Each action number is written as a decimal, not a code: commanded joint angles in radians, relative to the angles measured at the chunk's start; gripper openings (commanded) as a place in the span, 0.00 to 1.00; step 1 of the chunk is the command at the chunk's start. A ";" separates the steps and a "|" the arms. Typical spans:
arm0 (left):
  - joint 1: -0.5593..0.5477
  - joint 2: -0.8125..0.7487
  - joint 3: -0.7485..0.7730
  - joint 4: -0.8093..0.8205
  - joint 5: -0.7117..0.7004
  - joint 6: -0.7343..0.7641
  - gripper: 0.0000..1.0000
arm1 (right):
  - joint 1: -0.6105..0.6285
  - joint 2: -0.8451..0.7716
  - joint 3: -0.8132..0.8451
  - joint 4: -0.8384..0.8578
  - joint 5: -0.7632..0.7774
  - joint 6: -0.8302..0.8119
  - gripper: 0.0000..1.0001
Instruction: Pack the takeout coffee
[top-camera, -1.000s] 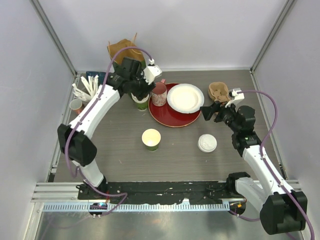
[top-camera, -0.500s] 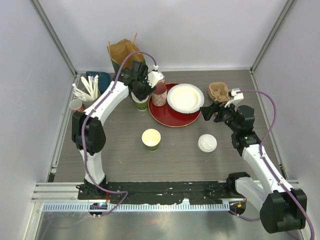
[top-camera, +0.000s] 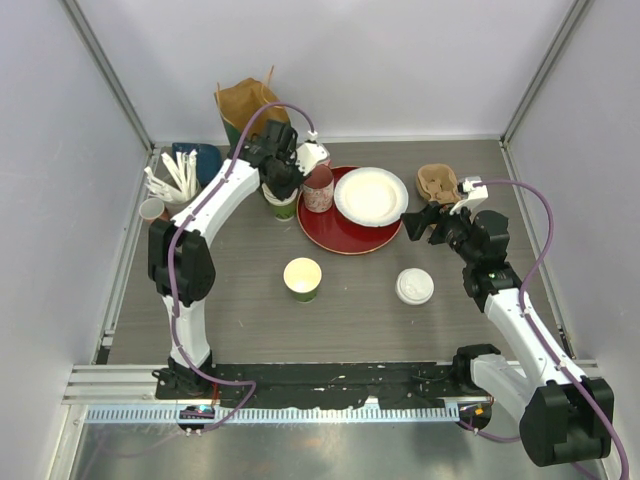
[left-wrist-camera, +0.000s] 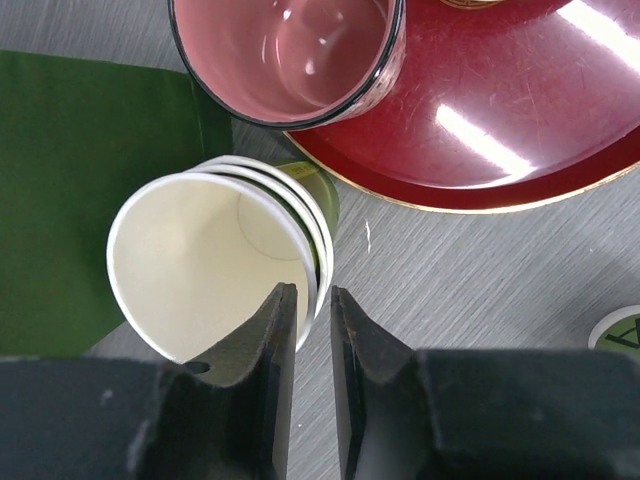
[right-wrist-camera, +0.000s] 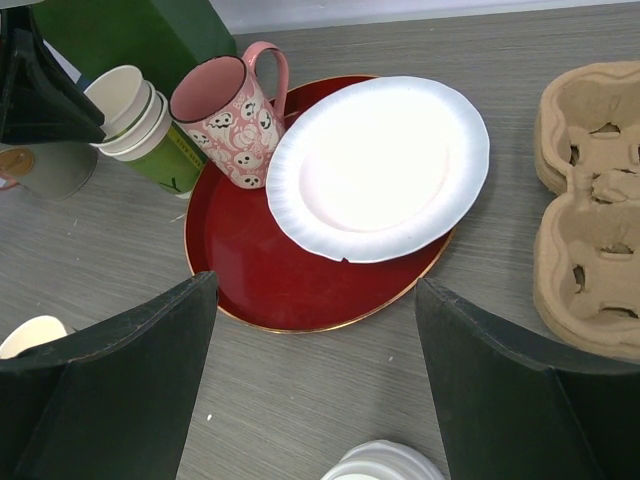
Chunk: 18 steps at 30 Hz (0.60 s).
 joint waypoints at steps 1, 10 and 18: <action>0.006 -0.007 0.021 -0.024 0.031 0.006 0.20 | -0.002 -0.008 0.040 0.015 0.012 -0.017 0.84; 0.006 -0.082 -0.014 -0.006 0.029 0.007 0.00 | -0.002 -0.018 0.040 0.008 0.017 -0.018 0.84; 0.004 -0.183 -0.054 0.076 -0.024 0.042 0.00 | 0.000 -0.020 0.035 0.013 0.017 -0.018 0.84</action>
